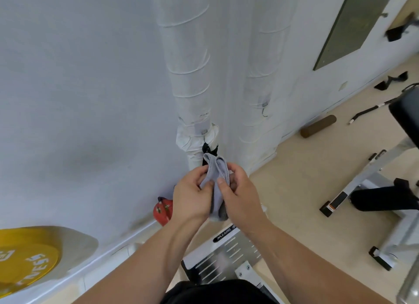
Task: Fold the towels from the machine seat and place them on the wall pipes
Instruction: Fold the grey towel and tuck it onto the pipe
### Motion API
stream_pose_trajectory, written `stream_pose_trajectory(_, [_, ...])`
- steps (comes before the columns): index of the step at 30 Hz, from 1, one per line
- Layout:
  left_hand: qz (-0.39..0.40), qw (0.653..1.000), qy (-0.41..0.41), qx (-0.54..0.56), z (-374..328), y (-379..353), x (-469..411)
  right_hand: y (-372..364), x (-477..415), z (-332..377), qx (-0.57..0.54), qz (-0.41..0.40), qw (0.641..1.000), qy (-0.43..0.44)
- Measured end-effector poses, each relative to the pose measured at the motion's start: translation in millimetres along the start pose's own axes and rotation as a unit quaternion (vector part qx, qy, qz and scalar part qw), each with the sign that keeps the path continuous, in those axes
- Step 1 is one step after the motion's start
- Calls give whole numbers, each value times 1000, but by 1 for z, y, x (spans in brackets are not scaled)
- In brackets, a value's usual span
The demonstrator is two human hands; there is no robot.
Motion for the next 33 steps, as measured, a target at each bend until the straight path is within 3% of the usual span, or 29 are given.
stream_pose_trajectory(4, [46,999,-13,-7,15,32,-12,-33,0,15,12,-48,999,-5])
stream_pose_trajectory(10, [69,990,-98,-71,19,74,-26,-74,8,31,-8,-119,993,-22])
stream_pose_trajectory(19, [101,991,-79,-33,38,103,-40,-115,0,40,-100,4,994,-48])
stream_pose_trajectory(21, [106,993,-58,4,45,107,-44,-119,-5,37,-51,13,998,-37])
stream_pose_trajectory(25, [155,985,-69,25,49,114,-55,-104,-24,41,168,-29,985,31])
stream_pose_trajectory(30, [270,955,-41,116,39,113,-64,-91,-43,52,186,191,964,-9])
stream_pose_trajectory(33, [263,952,0,159,45,102,-82,-76,-55,62,136,235,962,-15])
Point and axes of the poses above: each hand's wrist, its own x-axis away from the middle knuckle, its own y-axis out of the back of the hand, z = x × y, the point moved 7 cm from there along -x, towards the middle knuckle, and after that the axes turned 6 degrees about -y, right-handed, at the moved point
